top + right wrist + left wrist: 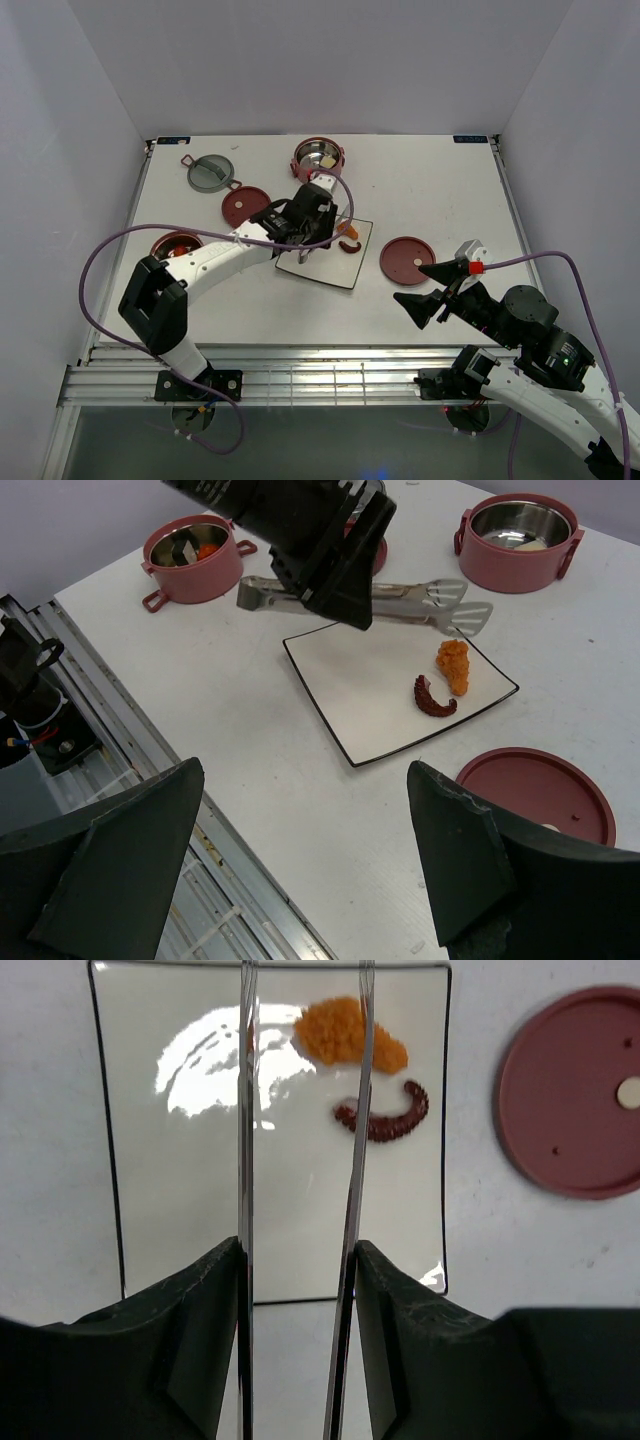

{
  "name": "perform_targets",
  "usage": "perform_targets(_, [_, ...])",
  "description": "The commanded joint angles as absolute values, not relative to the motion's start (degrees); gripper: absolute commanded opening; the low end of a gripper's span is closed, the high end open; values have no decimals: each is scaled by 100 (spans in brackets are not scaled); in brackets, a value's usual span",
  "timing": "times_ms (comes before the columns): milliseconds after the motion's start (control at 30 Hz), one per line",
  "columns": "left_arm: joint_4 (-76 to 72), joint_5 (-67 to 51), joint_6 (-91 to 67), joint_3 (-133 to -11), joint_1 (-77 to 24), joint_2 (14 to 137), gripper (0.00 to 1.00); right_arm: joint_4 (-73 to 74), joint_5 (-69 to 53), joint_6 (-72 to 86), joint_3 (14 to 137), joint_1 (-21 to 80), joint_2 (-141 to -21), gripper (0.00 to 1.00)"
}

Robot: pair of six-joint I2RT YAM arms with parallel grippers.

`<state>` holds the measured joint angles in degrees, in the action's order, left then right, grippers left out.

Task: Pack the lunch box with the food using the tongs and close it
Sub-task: Pick up the fake food from the plate.

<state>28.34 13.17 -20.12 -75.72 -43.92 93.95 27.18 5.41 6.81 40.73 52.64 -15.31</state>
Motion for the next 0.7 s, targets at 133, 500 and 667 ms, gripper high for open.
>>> perform_targets(133, [2487, 1556, -2619, -6909, -4790, 8517, 58, 2540, 589, 606, 4254, 5309, -1494, 88])
perform_targets(500, [2294, 1468, -2944, -6609, -4843, 8578, 63, 2566, 606, 615, 4254, 5309, -1468, 88])
perform_targets(667, [2329, 1433, -3093, -6662, -4852, 8868, 63, 2566, 615, 598, 4254, 5309, -1441, 88])
